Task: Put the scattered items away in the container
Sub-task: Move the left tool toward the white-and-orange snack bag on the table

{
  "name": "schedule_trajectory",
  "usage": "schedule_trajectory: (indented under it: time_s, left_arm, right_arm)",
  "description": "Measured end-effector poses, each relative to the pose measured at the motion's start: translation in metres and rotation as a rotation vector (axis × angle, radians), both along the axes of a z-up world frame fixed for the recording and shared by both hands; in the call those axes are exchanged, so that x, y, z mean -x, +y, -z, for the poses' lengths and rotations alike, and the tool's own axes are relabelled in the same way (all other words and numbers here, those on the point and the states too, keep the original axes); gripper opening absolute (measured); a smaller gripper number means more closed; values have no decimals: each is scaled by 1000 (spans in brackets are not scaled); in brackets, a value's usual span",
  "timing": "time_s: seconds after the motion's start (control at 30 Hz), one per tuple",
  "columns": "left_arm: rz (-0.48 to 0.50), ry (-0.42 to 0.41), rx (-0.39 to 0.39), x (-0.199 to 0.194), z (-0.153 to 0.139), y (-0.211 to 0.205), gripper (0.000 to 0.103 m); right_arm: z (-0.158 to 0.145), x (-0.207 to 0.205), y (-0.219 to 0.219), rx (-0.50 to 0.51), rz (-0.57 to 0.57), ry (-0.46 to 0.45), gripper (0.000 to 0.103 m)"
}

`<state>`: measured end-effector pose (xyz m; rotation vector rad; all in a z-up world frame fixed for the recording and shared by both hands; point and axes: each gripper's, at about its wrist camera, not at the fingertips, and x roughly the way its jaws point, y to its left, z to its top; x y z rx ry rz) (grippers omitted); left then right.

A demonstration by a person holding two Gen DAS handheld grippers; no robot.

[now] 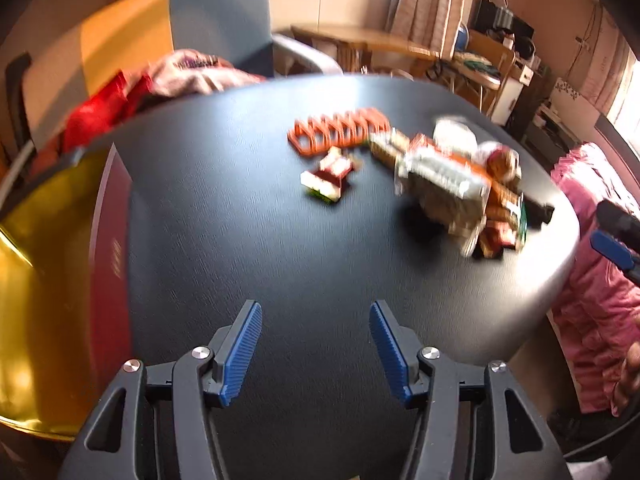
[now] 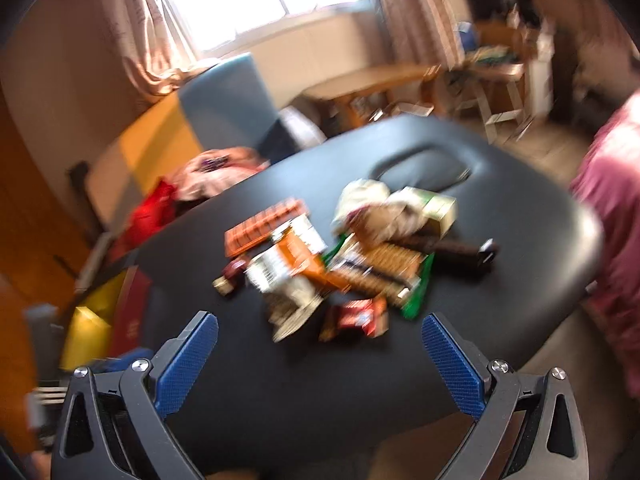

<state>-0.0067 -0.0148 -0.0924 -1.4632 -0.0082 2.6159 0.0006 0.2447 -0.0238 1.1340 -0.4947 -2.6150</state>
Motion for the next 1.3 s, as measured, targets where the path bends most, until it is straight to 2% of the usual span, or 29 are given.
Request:
schedule_trajectory:
  time_s: [0.13, 0.33, 0.43, 0.6, 0.7, 0.77, 1.0, 1.07, 1.13, 1.3]
  left_arm:
    - [12, -37, -26, -2, 13, -4, 57]
    - [6, -64, -24, -2, 27, -15, 57]
    - [6, -57, -10, -1, 27, -18, 57]
    - [4, -57, -40, -2, 27, -24, 57]
    - [-6, -64, -92, -2, 25, -32, 57]
    - [-24, -62, -123, 0, 21, -38, 57]
    - [-47, -28, -229, 8, -5, -49, 63]
    - [-27, -24, -238, 12, -12, -45, 63]
    - [-2, -15, -231, 15, -19, -37, 65]
    - [106, -32, -282, 41, -35, -3, 75]
  right_arm:
    - [5, 23, -7, 99, -95, -33, 103]
    - [8, 84, -49, 31, -186, -51, 103]
    - [18, 110, -66, -30, -210, -90, 103]
    - [38, 133, -75, -41, -227, -169, 103]
    - [37, 130, -79, 6, -272, -162, 103]
    - [30, 125, -78, 110, -327, -161, 103]
    - [23, 102, -67, 317, -393, -178, 103]
    - [23, 99, -64, 328, -367, -184, 103]
    - [18, 91, -53, 326, -334, -153, 103]
    - [10, 64, -14, 274, -236, -97, 103]
